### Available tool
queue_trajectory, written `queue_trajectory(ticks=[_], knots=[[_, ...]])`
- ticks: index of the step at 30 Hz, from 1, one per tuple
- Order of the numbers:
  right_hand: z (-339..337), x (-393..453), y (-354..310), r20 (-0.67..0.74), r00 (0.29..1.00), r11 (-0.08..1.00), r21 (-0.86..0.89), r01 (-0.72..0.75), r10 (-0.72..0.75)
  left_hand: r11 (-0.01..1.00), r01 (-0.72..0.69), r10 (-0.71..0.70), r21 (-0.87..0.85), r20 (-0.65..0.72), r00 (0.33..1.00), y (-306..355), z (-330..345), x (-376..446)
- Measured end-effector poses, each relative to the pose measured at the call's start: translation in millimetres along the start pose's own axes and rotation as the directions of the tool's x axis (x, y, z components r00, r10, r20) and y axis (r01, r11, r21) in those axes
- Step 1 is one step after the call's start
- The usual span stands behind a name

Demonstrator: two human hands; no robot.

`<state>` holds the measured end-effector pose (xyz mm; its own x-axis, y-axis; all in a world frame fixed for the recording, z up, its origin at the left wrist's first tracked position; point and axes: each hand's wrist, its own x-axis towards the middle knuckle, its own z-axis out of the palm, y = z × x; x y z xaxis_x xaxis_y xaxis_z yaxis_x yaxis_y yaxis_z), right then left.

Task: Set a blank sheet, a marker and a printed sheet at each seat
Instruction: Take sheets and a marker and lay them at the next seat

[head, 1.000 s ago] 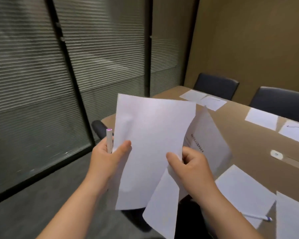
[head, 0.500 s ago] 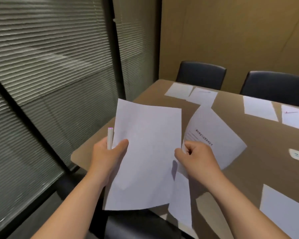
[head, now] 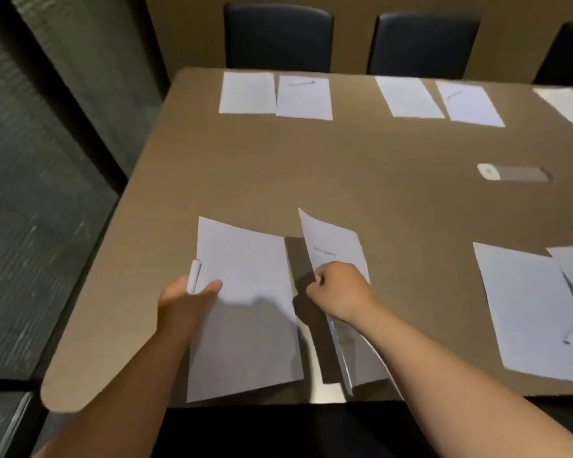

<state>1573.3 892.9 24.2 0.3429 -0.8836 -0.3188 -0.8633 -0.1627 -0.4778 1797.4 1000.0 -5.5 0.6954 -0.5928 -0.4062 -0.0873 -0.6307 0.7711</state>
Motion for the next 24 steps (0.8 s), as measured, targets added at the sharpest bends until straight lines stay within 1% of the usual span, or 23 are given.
queue_trajectory(ticks=[1,5,8,9,10,11,12,13,14,16,18,20,22,24], knots=[[11,4,-1,0.024,0.999,0.999,-0.014,-0.038,0.039,0.998,0.0,-0.001,0.058,0.006,1.0,-4,0,8],[52,17,-3,0.089,0.99,0.994,-0.019,-0.109,0.11,0.995,-0.023,0.02,0.098,0.03,0.999,-19,-3,32],[76,23,1,0.099,0.989,0.986,0.114,-0.121,0.11,0.995,-0.018,0.017,0.102,0.016,1.0,-34,-3,51],[82,24,6,0.09,0.991,0.989,0.105,-0.105,0.095,0.995,-0.012,0.01,0.104,0.016,1.0,-38,-3,59],[86,22,11,0.081,0.994,0.996,0.035,-0.078,0.075,0.995,-0.006,0.004,0.098,0.016,1.0,-42,-2,66],[88,20,19,0.082,0.995,0.996,-0.07,-0.046,0.051,0.995,0.001,-0.003,0.1,0.016,1.0,-46,-2,70],[91,19,28,0.094,0.995,0.983,-0.186,-0.008,0.026,0.993,0.008,-0.01,0.115,0.011,1.0,-50,-2,75],[92,16,36,0.115,0.993,0.964,-0.266,0.026,0.005,0.99,0.012,-0.013,0.142,0.008,1.0,-53,-2,78],[93,13,43,0.138,0.99,0.946,-0.322,0.045,0.0,0.983,0.015,-0.015,0.181,0.003,1.0,-56,-1,81],[95,11,51,0.161,0.986,0.923,-0.373,0.09,-0.031,0.958,0.016,-0.011,0.286,-0.018,1.0,-59,-2,83],[97,9,54,0.163,0.985,0.913,-0.39,0.12,-0.059,0.899,0.014,0.016,0.437,-0.065,0.998,-63,-4,82],[98,7,56,0.163,0.984,0.911,-0.39,0.135,-0.077,0.832,0.029,0.063,0.554,-0.148,0.987,-61,-5,77],[98,4,57,0.157,0.984,0.912,-0.386,0.14,-0.085,0.79,-0.056,0.187,0.61,-0.153,0.97,-60,0,70],[98,3,58,0.165,0.983,0.91,-0.388,0.143,-0.084,0.757,-0.187,0.294,0.626,-0.071,0.953,-66,16,61]])
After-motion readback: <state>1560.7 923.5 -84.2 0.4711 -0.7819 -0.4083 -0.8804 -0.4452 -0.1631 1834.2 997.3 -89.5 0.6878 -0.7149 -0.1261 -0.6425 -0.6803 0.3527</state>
